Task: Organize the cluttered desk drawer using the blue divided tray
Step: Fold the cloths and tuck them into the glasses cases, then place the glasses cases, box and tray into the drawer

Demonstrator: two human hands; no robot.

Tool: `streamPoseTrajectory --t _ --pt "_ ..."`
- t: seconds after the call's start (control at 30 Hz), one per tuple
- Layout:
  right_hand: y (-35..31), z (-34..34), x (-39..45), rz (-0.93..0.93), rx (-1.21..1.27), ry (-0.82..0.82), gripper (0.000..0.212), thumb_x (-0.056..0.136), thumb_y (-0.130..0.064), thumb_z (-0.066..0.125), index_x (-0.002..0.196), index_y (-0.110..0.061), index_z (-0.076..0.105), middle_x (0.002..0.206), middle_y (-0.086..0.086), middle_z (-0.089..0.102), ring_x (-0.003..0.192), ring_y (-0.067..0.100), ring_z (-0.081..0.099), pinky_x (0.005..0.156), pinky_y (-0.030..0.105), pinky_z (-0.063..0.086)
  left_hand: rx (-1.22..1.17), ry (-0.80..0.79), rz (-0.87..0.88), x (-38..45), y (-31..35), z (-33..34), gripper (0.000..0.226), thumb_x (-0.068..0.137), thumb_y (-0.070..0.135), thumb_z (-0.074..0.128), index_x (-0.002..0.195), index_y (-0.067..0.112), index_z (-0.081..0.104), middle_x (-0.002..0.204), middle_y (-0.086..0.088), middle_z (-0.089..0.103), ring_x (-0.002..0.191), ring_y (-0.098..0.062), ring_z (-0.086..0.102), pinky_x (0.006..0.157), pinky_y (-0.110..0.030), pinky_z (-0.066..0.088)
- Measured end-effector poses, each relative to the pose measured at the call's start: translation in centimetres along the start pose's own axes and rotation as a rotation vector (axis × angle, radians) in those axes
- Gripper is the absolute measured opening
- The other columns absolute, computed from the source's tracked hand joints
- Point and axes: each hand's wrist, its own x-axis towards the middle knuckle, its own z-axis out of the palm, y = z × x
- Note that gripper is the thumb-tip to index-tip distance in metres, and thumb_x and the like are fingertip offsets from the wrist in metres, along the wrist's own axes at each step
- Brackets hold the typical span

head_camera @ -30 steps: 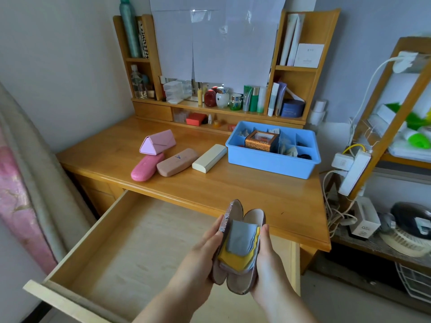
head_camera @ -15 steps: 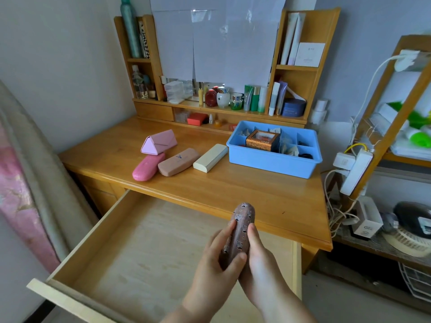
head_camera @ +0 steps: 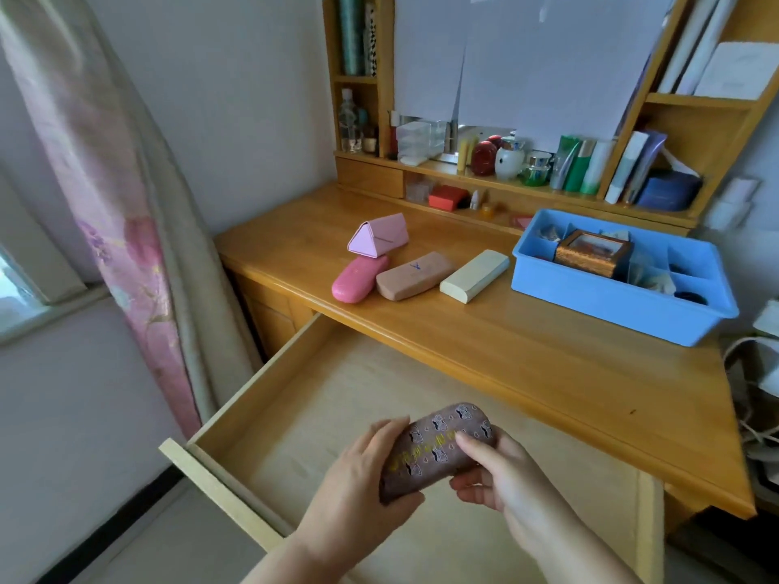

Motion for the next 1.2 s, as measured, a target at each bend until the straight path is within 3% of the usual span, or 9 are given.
streamPoseTrajectory --t 0.17,0.33,0.47,0.6,0.67,0.77,0.9,1.0,1.2 --pt "-1.4 2.5 2.3 -0.063 -0.218 -0.151 0.018 0.093 -0.029 0.055 0.107 -0.018 0.060 0.078 0.004 0.072 0.065 0.017 0.066 0.062 0.024 0.050 0.038 0.052 -0.117 -1.1 -4.9 -1.2 0.067 0.067 0.059 0.055 0.126 0.042 0.030 0.113 0.024 0.044 0.101 0.002 0.050 0.082 -0.002 0.030" --pt "-7.3 3.2 8.5 -0.222 -0.395 -0.044 0.010 0.092 -0.026 0.058 0.097 -0.023 0.066 0.076 -0.001 0.072 0.061 0.008 0.064 0.056 0.016 0.049 -0.027 0.257 -0.300 -1.5 -10.3 -3.9 0.063 0.063 0.052 0.065 0.118 0.042 0.037 0.107 0.030 0.051 0.092 0.000 0.055 0.076 -0.001 0.036" --pt "-11.1 5.2 14.1 -0.403 -0.702 0.040 0.008 0.089 -0.027 0.061 0.096 -0.030 0.064 0.086 -0.010 0.068 0.080 0.008 0.064 0.073 0.024 0.050 -0.021 0.362 -0.414 -2.1 -13.7 -5.9 0.064 0.065 0.035 0.077 0.118 0.039 0.042 0.109 0.018 0.059 0.092 -0.010 0.062 0.074 -0.018 0.041" --pt "-13.3 10.0 19.8 -0.790 -1.183 0.089 0.053 0.086 -0.034 0.063 0.135 -0.028 0.045 0.130 -0.006 0.048 0.117 0.018 0.050 0.090 0.031 0.041 -0.082 0.463 -0.502 -2.1 -16.2 -5.8 0.067 0.065 0.021 0.081 0.124 0.020 0.050 0.112 0.007 0.063 0.092 0.003 0.054 0.078 0.002 0.036" --pt "-13.3 12.4 22.1 -0.788 -1.370 0.024 0.071 0.085 -0.047 0.060 0.146 -0.035 0.025 0.153 0.004 0.023 0.129 0.032 0.039 0.103 0.042 0.034 -0.068 0.472 -0.541 -2.0 -16.9 -5.6 0.070 0.062 0.008 0.083 0.124 0.013 0.051 0.111 0.000 0.064 0.092 0.005 0.051 0.077 0.008 0.032" --pt "-11.9 14.5 24.4 -0.674 -1.603 0.020 0.073 0.084 -0.067 0.045 0.146 -0.046 0.015 0.160 0.003 0.001 0.140 0.034 0.021 0.111 0.048 0.017 -0.083 0.484 -0.543 -1.6 -16.7 -5.8 0.067 0.062 0.032 0.076 0.122 0.012 0.052 0.111 0.003 0.063 0.090 0.003 0.054 0.076 0.002 0.037" --pt "-9.8 14.1 24.3 -0.783 -1.524 0.123 0.053 0.081 -0.057 0.058 0.129 -0.036 0.048 0.154 0.006 0.026 0.134 0.031 0.032 0.107 0.043 0.023 -0.049 0.479 -0.593 -1.3 -16.0 -5.7 0.067 0.063 0.027 0.078 0.123 0.012 0.054 0.108 0.000 0.064 0.088 -0.019 0.065 0.071 -0.025 0.044" --pt "-9.1 13.0 24.1 -0.857 -1.385 0.274 0.040 0.079 -0.043 0.067 0.104 -0.015 0.054 0.126 0.007 0.052 0.106 0.032 0.053 0.081 0.037 0.041 -0.025 0.474 -0.606 -1.3 -15.9 -5.6 0.068 0.063 0.013 0.083 0.123 0.011 0.053 0.107 -0.003 0.066 0.080 -0.014 0.063 0.068 -0.024 0.045" --pt "-12.0 12.5 26.2 -0.719 -1.611 0.340 0.068 0.079 -0.058 0.061 0.133 -0.022 0.040 0.120 0.003 0.062 0.117 0.025 0.047 0.092 0.038 0.031 -0.021 0.481 -0.595 -1.4 -16.1 -5.3 0.068 0.064 0.011 0.083 0.125 0.012 0.052 0.112 -0.001 0.065 0.091 -0.015 0.063 0.073 -0.024 0.043"
